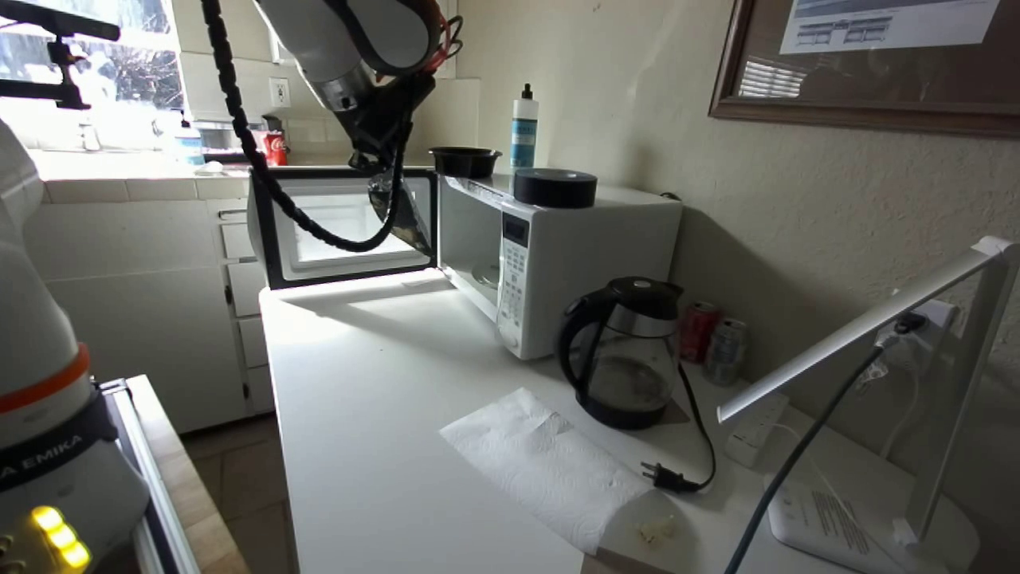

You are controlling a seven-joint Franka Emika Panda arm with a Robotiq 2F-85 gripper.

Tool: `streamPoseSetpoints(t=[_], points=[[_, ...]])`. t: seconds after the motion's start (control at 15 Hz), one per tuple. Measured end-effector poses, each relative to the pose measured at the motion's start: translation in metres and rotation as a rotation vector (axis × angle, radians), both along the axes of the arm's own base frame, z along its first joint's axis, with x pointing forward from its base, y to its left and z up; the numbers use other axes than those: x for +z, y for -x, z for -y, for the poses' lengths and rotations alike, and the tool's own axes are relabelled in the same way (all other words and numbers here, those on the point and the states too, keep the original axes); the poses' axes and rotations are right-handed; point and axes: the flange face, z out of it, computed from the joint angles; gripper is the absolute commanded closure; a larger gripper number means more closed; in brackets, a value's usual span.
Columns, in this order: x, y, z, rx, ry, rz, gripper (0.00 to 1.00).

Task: Open the microwave door then place the black packet from the microwave in the black bowl.

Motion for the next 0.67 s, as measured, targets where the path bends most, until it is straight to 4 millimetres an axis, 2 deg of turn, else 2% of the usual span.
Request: streamPoseSetpoints(t=[0.13,0.27,0.4,0.67], points=[[0.010,-0.003,-0.011,-0.001,-0.036,0.016,1.00],[0.037,-0.007,-0.020,0.014,-0.092,0.036,1.00],[0.076,-0.007,-0.018,0.050,-0.132,0.066,1.00],[0.160,-0.003,0.001,0.103,-0.145,0.170,0.99]])
